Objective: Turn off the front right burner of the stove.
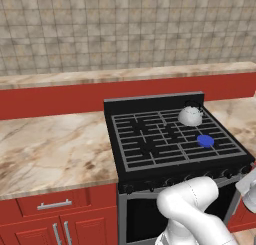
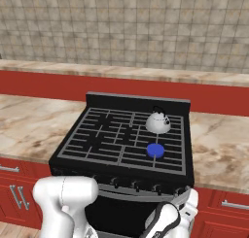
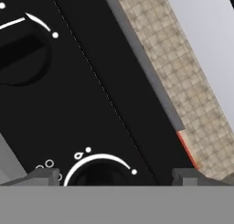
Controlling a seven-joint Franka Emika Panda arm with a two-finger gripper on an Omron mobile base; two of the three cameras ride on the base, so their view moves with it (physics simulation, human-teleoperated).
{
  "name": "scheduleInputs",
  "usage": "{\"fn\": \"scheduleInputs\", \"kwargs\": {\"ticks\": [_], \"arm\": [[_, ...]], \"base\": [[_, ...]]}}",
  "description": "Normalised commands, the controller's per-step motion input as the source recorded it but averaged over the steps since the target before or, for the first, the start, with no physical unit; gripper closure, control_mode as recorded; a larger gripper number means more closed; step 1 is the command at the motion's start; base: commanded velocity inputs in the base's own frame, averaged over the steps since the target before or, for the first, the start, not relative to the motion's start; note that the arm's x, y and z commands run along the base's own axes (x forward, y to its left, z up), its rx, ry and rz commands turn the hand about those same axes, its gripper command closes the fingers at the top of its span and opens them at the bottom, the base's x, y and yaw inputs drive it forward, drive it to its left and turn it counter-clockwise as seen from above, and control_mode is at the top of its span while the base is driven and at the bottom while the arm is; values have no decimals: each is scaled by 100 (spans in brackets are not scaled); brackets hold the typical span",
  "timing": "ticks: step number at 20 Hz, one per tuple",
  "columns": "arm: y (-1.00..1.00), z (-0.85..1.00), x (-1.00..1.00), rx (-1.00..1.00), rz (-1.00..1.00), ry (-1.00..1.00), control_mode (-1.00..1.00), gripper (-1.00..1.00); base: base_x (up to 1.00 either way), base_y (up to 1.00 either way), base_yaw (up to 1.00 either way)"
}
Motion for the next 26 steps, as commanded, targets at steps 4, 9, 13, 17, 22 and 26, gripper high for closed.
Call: {"fn": "scheduleInputs", "kwargs": {"ticks": [4,9,13,17,22,26], "arm": [[-6,0,-1,0,-5,-4,-100,-100],[-7,0,-1,0,-5,-3,-100,-100],[-2,0,0,0,-5,-2,-100,-100],[0,-9,-4,0,-3,0,-100,-100],[0,-19,-12,0,-2,0,-100,-100],[1,-8,-2,0,0,0,-100,-100]], "base": [[0,0,0],[0,0,0],[0,0,0],[0,0,0],[0,0,0],[0,0,0]]}}
